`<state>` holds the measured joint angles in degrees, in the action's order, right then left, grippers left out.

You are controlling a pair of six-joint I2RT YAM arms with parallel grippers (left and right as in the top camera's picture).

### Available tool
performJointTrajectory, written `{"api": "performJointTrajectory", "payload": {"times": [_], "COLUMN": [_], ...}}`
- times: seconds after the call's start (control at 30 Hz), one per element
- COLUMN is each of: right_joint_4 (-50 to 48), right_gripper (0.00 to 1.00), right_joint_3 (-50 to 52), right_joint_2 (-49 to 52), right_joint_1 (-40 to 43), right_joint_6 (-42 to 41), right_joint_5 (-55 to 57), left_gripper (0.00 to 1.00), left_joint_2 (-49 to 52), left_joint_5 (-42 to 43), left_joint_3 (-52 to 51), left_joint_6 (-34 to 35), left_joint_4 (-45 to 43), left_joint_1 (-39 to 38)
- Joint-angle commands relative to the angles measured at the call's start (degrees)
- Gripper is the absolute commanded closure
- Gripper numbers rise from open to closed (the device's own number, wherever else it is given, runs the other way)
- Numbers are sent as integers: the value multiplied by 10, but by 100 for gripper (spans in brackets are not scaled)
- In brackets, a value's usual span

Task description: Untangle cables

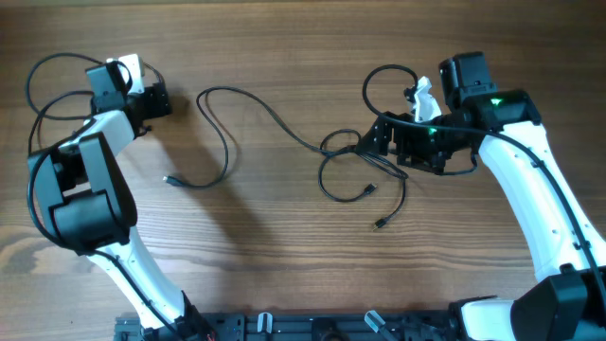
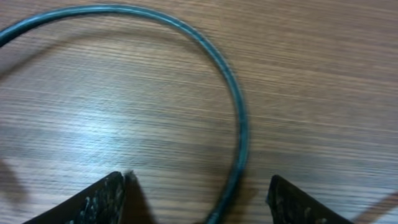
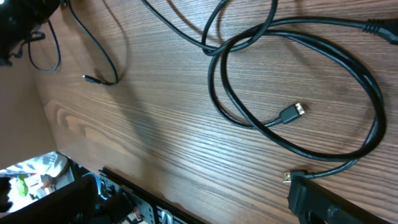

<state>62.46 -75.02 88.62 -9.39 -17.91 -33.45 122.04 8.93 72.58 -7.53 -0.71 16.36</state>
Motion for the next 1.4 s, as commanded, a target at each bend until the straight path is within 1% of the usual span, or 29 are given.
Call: {"api": "performJointTrajectory", "payload": {"times": [0.0,0.07,0.13,0.23,0.3,0.4,0.43,0.47,0.5,0.67,0.83,0.93,0.97,1.0,1.03,1.2,1.23,1.3,1.33,1.37], "right_joint_4": [-3,-2,-3,-3,-3,-2,-3,-2,-3,2,11,10,10,10,10,10,10,9,7,5], "right_gripper": [0,0,0,0,0,0,0,0,0,0,0,0,0,0,0,0,0,0,0,0], "right_joint_3": [5,5,5,5,5,5,5,5,5,5,5,5,5,5,5,5,5,5,5,5], "right_joint_2": [4,4,4,4,4,4,4,4,4,4,4,4,4,4,4,4,4,4,4,4], "right_joint_1": [-6,-6,-6,-6,-6,-6,-6,-6,-6,-6,-6,-6,-6,-6,-6,-6,-6,-6,-6,-6], "right_joint_6": [-3,-3,-2,-3,-3,-3,-2,-2,-2,-1,-1,-1,-1,-1,-1,4,7,14,14,14], "right_joint_5": [-11,-11,-11,-11,-11,-11,-11,-11,-11,-11,-9,-9,-9,-9,-9,-9,-9,-9,-9,-9], "left_gripper": [23,25,29,35,45,65,73,87,96,96,96,96,84,61,0,0,0,0,0,0], "left_joint_2": [8,9,14,26,38,40,40,40,40,29,-29,-56,-60,-61,-61,-30,-28,-27,-31,-33], "left_joint_5": [12,-15,-37,-41,-48,-87,-102,-112,-116,-116,-116,-110,-105,-105,-105,-105,-107,-116,-121,-120], "left_joint_3": [2,2,2,2,2,2,2,2,2,27,136,190,196,197,197,196,196,196,196,196], "left_joint_6": [-13,-13,-13,-13,-25,-43,-43,-43,-43,-33,-5,10,9,9,9,10,23,81,143,180], "left_joint_4": [-6,-6,-3,0,3,2,0,0,0,2,47,54,53,53,64,141,161,188,206,217], "left_joint_1": [-17,-20,-19,-17,-17,-17,-17,-17,-16,-2,23,33,33,33,33,37,38,46,56,63]}}
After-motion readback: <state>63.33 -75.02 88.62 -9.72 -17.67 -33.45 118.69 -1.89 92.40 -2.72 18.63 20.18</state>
